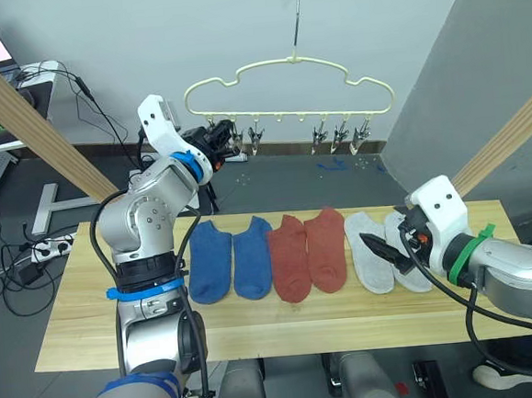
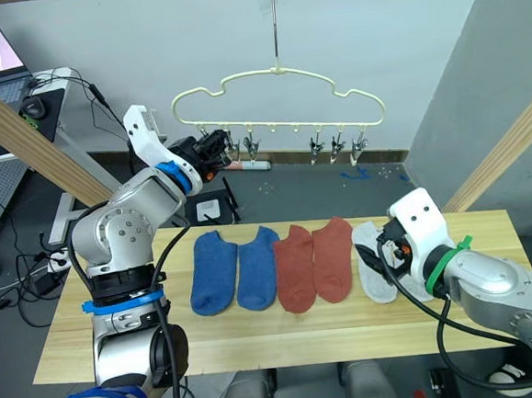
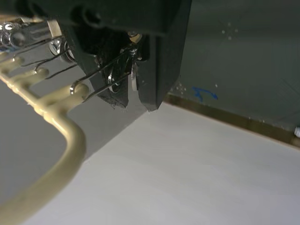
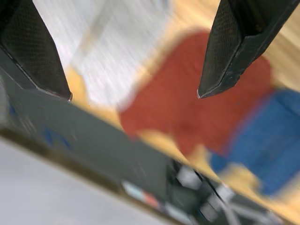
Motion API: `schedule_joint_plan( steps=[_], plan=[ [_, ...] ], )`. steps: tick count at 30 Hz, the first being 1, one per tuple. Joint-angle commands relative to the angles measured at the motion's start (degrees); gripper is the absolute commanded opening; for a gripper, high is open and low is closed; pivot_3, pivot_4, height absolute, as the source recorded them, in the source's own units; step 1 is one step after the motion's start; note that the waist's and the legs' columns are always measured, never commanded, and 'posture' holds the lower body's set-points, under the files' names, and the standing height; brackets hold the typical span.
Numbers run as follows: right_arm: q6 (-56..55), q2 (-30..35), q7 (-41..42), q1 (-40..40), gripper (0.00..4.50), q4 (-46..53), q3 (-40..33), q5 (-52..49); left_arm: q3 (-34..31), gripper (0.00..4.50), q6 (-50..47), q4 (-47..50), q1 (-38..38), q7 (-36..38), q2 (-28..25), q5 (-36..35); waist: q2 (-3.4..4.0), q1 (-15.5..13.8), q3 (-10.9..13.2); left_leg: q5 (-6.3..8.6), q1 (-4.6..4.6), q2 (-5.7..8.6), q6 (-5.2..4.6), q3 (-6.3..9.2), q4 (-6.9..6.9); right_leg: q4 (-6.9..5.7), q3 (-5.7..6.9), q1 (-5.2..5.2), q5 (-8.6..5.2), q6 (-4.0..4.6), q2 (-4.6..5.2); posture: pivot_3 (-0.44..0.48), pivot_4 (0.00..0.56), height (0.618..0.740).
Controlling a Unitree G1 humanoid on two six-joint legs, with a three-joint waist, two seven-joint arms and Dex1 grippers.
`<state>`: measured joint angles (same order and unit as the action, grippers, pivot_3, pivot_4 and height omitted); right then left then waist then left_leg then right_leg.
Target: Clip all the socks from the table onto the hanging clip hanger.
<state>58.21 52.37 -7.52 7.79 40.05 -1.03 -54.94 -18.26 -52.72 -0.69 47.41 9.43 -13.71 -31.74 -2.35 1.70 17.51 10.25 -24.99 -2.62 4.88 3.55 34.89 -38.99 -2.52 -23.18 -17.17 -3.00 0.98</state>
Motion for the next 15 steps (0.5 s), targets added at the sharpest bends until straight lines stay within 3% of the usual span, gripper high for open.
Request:
schedule_joint_plan(
  steps=[1, 9, 15],
  plan=[
    [0.71, -1.25, 1.48, 0.35, 4.50, -3.56, 1.23, 6.25, -0.85, 0.26, -2.05, 2.15, 1.38, -0.42, -1.12, -1.87, 0.00, 0.04, 0.03, 0.00, 0.00, 0.00, 0.00, 0.00, 0.00, 0.00, 0.00, 0.00, 0.00, 0.00, 0.00, -0.011, 0.333, 0.740],
    [1.98, -6.22, 6.78, 5.95, 4.50, -18.20, 6.34, 17.99, -3.25, 0.26, -8.27, 2.62, 2.56, -2.73, -1.44, -5.96, 0.04, 0.03, 0.50, 0.00, 0.01, -0.01, 0.00, -0.01, -0.01, -0.02, -0.01, -0.02, 0.00, -0.01, -0.01, 0.015, 0.342, 0.740],
    [-1.10, -11.01, 10.39, 12.75, 4.50, -34.54, 8.20, 27.35, -3.56, 0.26, -10.02, 2.58, 3.33, -3.49, -2.38, -6.84, 0.02, -0.05, 0.77, 0.00, 0.01, 0.00, 0.00, -0.03, -0.01, -0.02, -0.02, -0.03, 0.03, 0.04, 0.00, 0.041, 0.338, 0.740]
  ],
)
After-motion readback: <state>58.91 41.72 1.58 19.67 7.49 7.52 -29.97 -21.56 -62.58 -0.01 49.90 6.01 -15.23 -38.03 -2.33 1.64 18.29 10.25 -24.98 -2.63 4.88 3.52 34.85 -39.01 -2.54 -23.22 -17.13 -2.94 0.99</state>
